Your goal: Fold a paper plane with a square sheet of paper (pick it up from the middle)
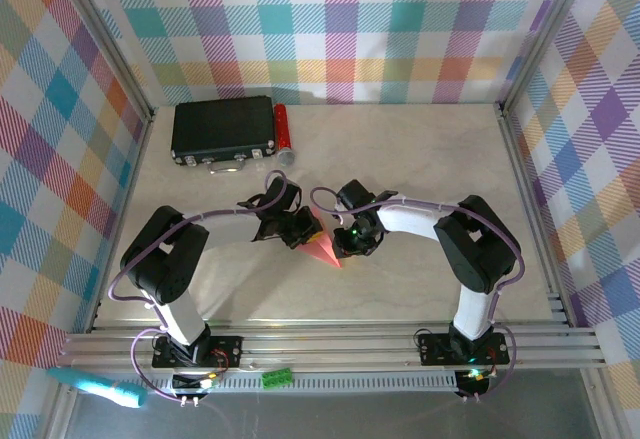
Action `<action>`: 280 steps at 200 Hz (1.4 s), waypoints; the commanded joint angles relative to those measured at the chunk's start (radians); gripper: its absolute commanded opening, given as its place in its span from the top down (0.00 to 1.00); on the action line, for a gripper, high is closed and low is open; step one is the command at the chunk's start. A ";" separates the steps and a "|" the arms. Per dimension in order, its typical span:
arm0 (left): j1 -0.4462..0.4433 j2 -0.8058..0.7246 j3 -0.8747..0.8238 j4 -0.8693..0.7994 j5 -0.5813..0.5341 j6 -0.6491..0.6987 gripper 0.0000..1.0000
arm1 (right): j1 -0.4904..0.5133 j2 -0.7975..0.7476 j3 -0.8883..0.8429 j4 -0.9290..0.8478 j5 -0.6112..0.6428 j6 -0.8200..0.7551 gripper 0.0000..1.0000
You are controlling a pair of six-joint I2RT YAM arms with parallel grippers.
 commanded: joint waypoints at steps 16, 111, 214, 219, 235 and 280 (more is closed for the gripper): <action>-0.004 0.036 -0.011 -0.014 -0.020 -0.002 0.91 | 0.020 -0.005 -0.031 0.011 0.020 0.049 0.78; -0.002 0.057 -0.013 -0.063 -0.083 -0.014 0.93 | 0.016 -0.029 -0.028 0.146 -0.204 0.090 0.88; 0.001 0.049 -0.024 -0.061 -0.085 -0.017 0.94 | -0.008 0.044 0.036 0.207 -0.219 0.114 0.94; 0.001 0.049 -0.024 -0.061 -0.085 -0.017 0.94 | -0.011 0.042 0.034 0.214 -0.220 0.120 0.94; 0.001 0.049 -0.026 -0.056 -0.082 -0.017 0.94 | -0.020 0.050 0.029 0.224 -0.220 0.126 0.95; 0.001 0.040 -0.017 -0.050 -0.071 -0.005 0.94 | -0.027 0.100 -0.007 0.224 -0.194 0.133 0.96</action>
